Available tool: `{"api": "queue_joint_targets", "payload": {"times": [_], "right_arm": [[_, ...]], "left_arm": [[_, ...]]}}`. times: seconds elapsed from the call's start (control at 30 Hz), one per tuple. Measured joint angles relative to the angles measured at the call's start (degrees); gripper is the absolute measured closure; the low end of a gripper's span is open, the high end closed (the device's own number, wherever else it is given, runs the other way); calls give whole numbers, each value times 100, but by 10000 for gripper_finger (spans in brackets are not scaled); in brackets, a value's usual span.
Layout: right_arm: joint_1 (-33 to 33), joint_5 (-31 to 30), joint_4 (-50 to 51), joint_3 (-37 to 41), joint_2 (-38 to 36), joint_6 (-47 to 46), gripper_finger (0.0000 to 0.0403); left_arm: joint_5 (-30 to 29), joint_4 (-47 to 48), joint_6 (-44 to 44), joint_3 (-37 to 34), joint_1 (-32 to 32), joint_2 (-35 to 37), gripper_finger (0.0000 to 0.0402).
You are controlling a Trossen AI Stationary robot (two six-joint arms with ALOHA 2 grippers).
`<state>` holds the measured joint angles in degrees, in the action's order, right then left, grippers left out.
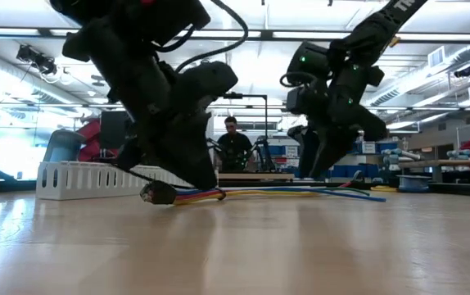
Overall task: Ziptie cables
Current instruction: Wrap the cable wires with the black zip tie
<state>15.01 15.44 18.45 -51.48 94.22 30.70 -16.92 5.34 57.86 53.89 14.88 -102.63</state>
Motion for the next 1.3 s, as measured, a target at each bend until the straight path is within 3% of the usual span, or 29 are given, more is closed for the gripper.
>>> {"api": "queue_joint_targets", "payload": {"times": [0.2, 0.4, 0.6, 0.87, 0.97, 1.07, 1.3], "right_arm": [[-35, -226, -269, 2, 141, -2, 243], [-24, -225, -611, 2, 91, -190, 243], [-86, -30, -676, 4, 91, -690, 243], [-472, 220, -1352, 4, 141, -1008, 243], [-654, -256, -1865, 4, 220, -1008, 243], [-735, -753, -2143, -3, 274, -1009, 243], [-741, -773, -1995, 18, 329, -1402, 243]], "left_arm": [[21, 638, 90, 17, -58, 9, 344], [77, 871, -25, 26, -135, 20, 392], [146, 965, -291, 29, -191, 79, 398], [-273, 3192, -959, 1001, -399, 263, 400], [-343, 3686, -1256, 1371, -442, 264, 400], [-426, 3737, -1520, 1604, -442, 329, 401], [-495, 3412, -1564, 1617, -394, 337, 394]]}}
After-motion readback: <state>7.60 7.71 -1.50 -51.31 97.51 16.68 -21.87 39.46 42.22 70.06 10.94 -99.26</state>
